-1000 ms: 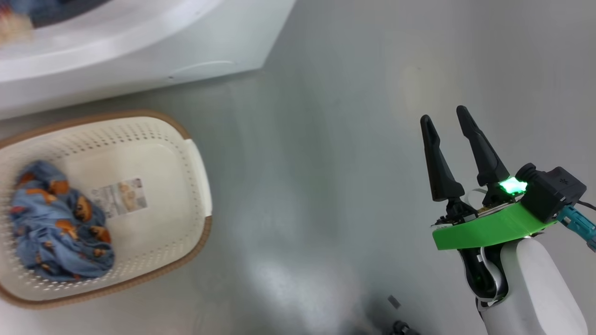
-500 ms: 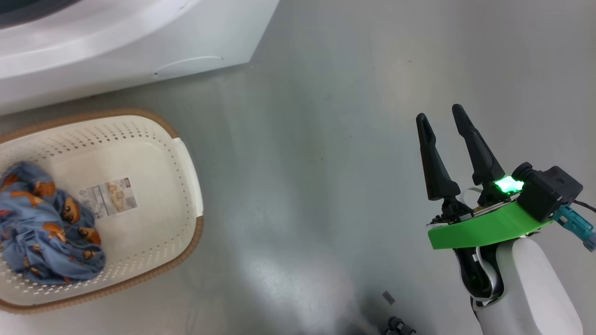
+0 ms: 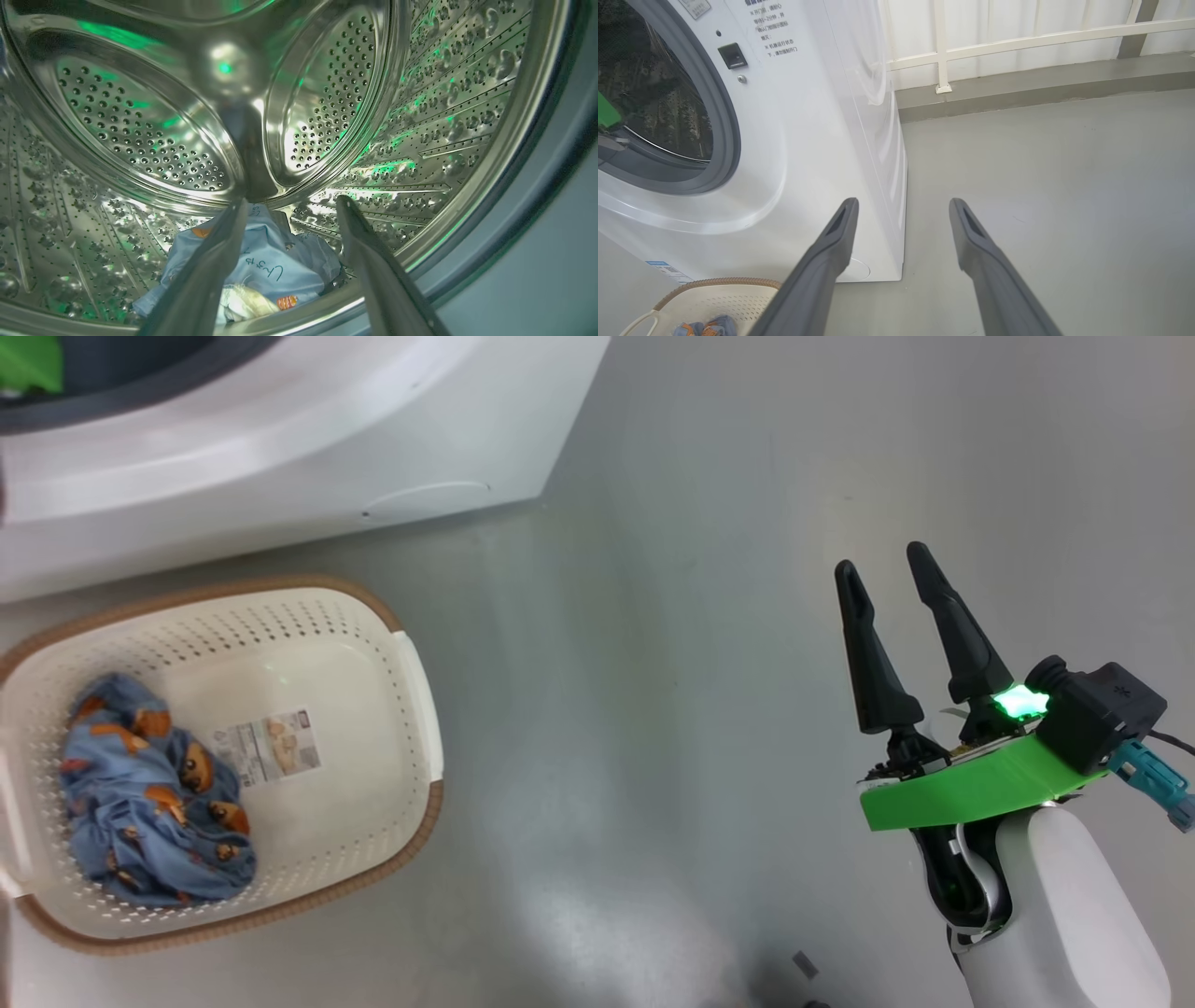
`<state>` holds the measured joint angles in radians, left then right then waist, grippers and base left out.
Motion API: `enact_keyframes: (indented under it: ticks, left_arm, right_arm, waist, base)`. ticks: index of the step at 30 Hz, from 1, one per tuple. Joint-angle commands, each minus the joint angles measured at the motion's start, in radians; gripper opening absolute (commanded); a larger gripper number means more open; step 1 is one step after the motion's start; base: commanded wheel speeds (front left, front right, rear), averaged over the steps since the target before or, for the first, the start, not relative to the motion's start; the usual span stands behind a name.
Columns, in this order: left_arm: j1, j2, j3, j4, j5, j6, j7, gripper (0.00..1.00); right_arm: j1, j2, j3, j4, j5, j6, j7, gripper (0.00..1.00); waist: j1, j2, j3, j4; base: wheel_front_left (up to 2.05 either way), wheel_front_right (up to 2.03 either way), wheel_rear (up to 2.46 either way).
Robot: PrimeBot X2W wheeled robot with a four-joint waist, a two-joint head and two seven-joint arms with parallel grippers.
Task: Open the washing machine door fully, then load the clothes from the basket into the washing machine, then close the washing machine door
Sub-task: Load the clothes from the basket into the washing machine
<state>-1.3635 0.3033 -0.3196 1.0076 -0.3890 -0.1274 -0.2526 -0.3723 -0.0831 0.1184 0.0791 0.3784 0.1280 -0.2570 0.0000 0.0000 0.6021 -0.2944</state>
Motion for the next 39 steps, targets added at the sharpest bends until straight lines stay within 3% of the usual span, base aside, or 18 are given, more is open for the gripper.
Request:
enact_keyframes:
  ticks: [1,39]
  left_arm:
    - [0.021,0.033,0.014,-0.042,0.000,-0.003,-0.009,1.00]
    - [0.757,-0.054,0.236,-0.538,0.040,0.002,-0.009,1.00]
  right_arm:
    - [0.008,-0.009,0.020,-0.017,0.001,0.003,-0.005,1.00]
    - [0.085,-0.097,0.035,0.051,0.027,0.003,-0.005,1.00]
  waist:
    - [0.0000,0.0000,-0.019,0.014]
    - [0.0000,0.0000,-0.342,0.183]
  base:
    - [0.00,0.00,0.00]
    - [0.00,0.00,0.00]
